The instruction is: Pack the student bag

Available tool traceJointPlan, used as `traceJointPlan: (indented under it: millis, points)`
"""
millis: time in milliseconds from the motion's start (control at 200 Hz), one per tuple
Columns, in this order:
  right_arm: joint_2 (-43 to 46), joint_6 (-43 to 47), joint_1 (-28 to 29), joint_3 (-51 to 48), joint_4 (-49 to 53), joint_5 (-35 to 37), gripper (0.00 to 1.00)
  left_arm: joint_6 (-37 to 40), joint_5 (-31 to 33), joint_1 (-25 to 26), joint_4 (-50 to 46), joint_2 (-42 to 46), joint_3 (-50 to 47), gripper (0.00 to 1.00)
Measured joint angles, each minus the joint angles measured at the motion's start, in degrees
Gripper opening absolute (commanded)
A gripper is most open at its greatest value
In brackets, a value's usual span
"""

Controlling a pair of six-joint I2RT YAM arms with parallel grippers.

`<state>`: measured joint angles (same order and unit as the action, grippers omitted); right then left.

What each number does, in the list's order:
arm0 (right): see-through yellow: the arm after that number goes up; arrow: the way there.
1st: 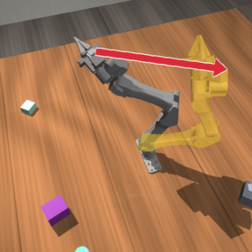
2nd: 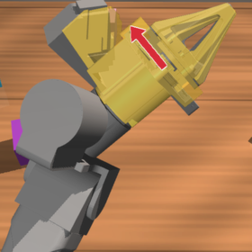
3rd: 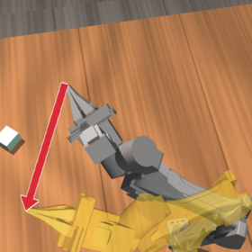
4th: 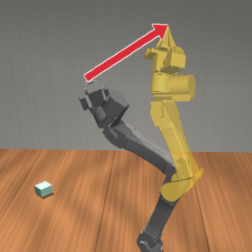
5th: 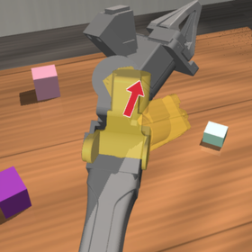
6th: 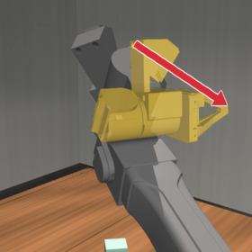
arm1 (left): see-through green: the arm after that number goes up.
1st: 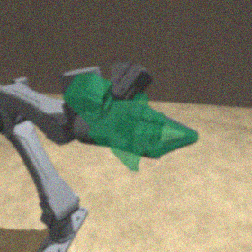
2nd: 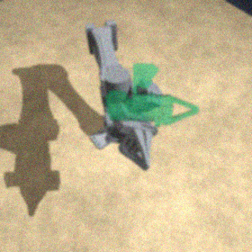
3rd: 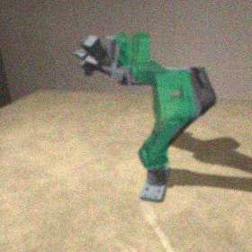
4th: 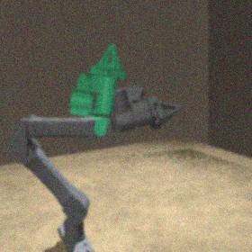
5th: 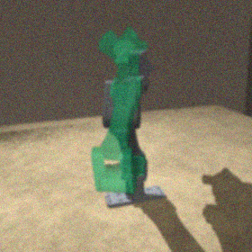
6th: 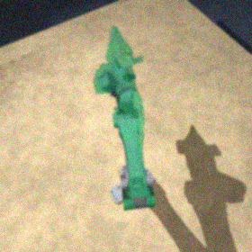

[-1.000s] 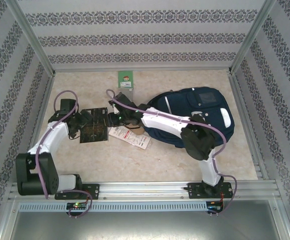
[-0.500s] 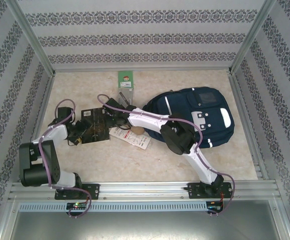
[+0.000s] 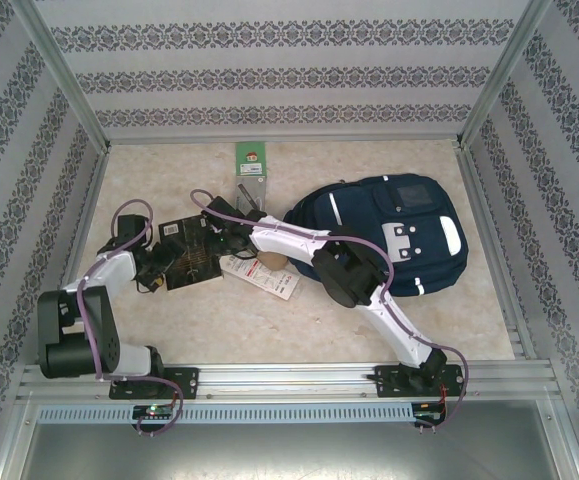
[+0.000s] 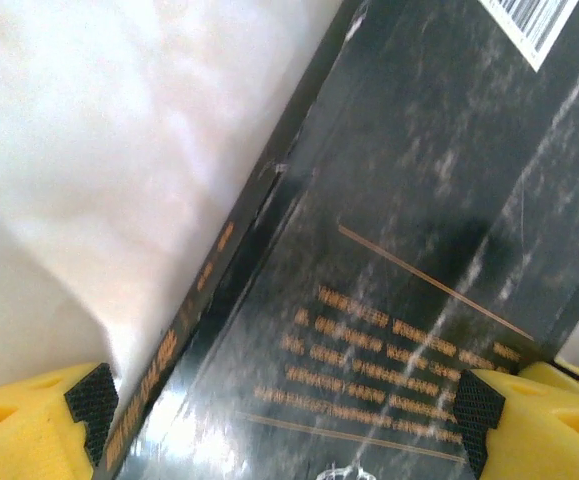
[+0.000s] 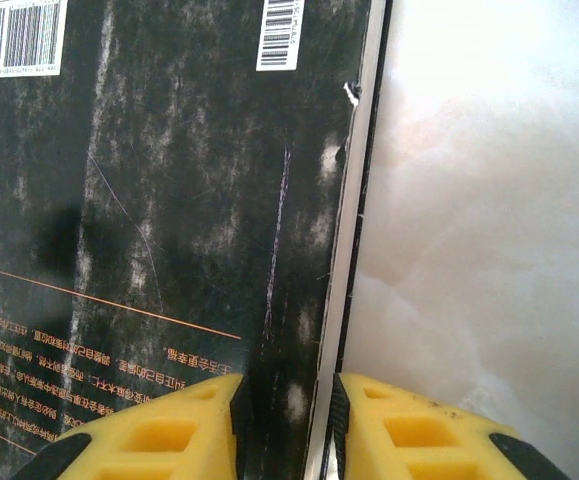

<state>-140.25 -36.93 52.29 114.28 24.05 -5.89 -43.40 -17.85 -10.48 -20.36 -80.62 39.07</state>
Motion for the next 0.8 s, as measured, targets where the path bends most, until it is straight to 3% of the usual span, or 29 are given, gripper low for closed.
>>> traceJointPlan:
  millis: [325,799]
  points:
    - [-0.3,0.0,0.0,0.4,0.2,-1.2,0.28,1.4,-1.5,-0.3,0.7,-1.4,0.1,0.85]
    - [-0.4,-0.5,-3.0,0.5,-0.7,-1.1,0.28,-5.6,-22.6,-0.5,16.3,8.7,-7.3,0.77]
